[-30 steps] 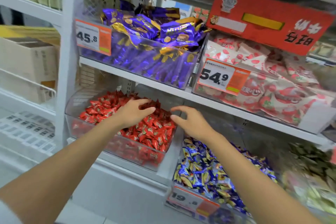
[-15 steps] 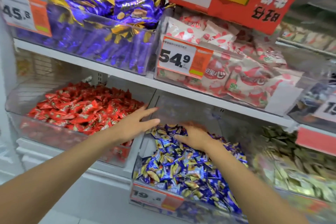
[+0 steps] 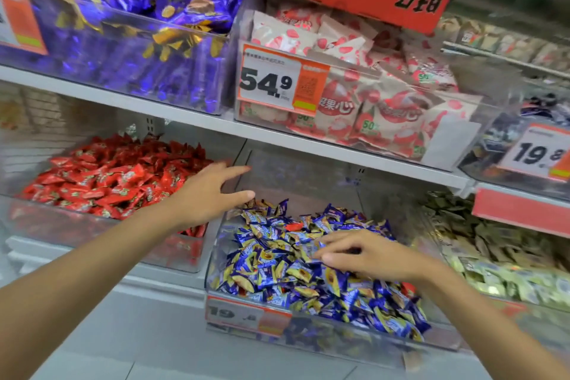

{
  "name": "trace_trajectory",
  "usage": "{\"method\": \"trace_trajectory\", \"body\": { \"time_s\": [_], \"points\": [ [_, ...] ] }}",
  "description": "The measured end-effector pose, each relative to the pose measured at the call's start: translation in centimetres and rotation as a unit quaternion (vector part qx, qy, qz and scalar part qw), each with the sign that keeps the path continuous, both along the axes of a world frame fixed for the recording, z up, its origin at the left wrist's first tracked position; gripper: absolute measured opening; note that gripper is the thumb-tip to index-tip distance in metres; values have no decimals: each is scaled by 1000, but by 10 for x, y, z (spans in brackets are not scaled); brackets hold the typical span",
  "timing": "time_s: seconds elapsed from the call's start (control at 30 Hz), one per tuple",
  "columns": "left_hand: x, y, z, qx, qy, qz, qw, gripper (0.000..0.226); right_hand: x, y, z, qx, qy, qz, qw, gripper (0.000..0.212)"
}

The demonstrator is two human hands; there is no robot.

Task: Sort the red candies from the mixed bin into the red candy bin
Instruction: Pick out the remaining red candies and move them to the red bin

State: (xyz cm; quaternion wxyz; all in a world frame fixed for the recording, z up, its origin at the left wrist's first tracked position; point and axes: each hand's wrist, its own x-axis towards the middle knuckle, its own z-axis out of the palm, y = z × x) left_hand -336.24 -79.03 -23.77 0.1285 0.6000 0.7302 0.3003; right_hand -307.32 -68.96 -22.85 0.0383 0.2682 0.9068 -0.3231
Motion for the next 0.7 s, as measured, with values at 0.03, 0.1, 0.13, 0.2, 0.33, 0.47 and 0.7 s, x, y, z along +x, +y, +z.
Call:
{"method": "trace_trajectory", "body": {
  "time_s": [0.03, 0.1, 0.13, 0.2, 0.33, 0.47, 0.7],
  "points": [
    [5, -1, 6, 20, 41, 5, 999, 68, 7, 0, 7, -14, 35, -33, 999, 38],
    [24, 1, 17, 78, 96, -7, 992, 57, 17, 0, 16, -6, 109, -95, 989, 26],
    [38, 3, 21, 106, 108, -21, 988, 49, 19, 3, 18, 18, 132, -120, 984, 20],
    [67, 12, 17, 106, 99, -49, 988, 40, 25, 10, 18, 59, 128, -150, 979, 14],
    [92, 56, -24, -90, 83, -66, 990, 47, 40, 17, 13, 81, 60, -172, 980, 30],
    [89, 85, -60, -218, 161, -56, 961, 64, 53, 7, 11, 36, 64, -221, 972, 53],
    [90, 98, -67, -174, 99, -26, 979, 49, 76, 0, -7, 34, 23, -216, 976, 69]
  ]
}}
